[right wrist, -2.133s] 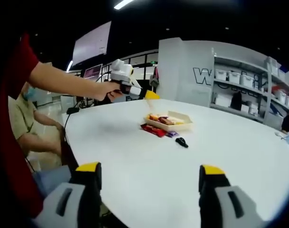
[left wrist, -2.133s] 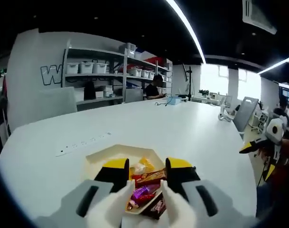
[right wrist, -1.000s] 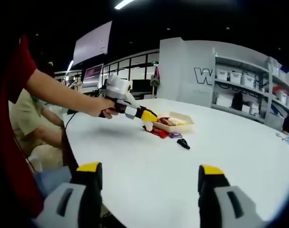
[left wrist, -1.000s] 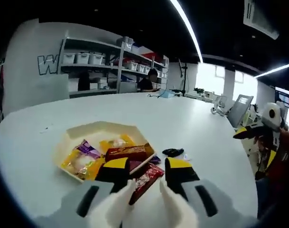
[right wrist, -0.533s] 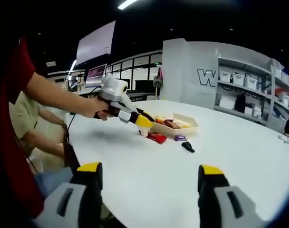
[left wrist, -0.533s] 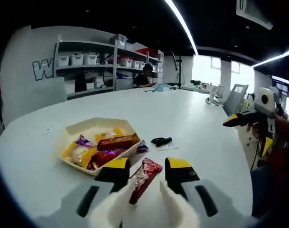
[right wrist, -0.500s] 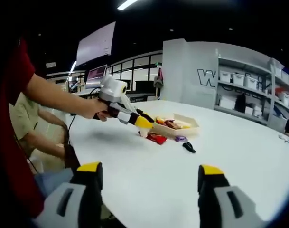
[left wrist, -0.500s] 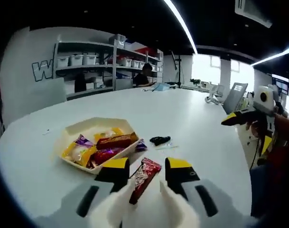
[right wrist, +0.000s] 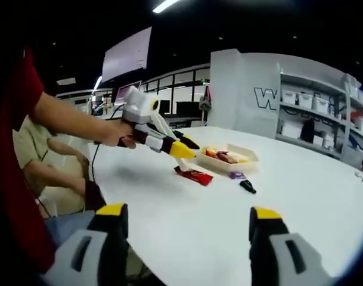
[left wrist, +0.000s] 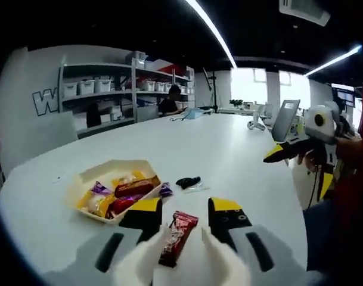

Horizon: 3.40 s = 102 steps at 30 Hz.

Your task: Place the target food into the container with the food tongs after gripping and lifting it, then release it inside without dropping or visibly crushing the food.

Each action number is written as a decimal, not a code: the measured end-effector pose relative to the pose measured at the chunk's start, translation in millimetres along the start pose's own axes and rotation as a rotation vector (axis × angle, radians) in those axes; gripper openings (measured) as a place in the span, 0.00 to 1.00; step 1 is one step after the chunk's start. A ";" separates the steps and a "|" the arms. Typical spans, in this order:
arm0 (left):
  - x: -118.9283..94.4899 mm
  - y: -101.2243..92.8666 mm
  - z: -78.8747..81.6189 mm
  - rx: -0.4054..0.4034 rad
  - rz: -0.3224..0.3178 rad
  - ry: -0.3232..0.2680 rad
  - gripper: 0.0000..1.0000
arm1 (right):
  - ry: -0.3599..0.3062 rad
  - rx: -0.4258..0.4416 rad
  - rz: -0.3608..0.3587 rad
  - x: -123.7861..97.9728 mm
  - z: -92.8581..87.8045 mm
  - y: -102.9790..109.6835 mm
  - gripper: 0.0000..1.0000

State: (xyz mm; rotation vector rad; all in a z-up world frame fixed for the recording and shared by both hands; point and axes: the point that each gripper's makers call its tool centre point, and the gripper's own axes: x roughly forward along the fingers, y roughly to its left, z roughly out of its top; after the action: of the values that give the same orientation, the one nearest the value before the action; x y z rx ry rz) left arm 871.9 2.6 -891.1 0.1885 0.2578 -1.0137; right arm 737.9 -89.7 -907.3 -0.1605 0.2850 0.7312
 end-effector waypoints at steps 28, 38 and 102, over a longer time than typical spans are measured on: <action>14.1 17.1 -32.3 -0.094 0.008 0.009 0.23 | 0.007 0.029 -0.040 -7.6 -11.4 -18.3 0.81; 13.8 15.9 -20.2 -0.155 0.022 0.003 0.23 | -0.050 0.099 -0.074 -14.5 -4.4 -28.1 0.91; 82.0 54.9 44.7 -0.055 0.069 0.025 0.28 | -0.047 0.178 -0.065 -24.3 -23.7 -42.6 0.99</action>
State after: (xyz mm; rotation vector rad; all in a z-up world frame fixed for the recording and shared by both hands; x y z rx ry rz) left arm 965.7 -47.7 -871.0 0.1592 0.2998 -0.9356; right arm 744.8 -142.1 -920.3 0.0166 0.2976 0.6407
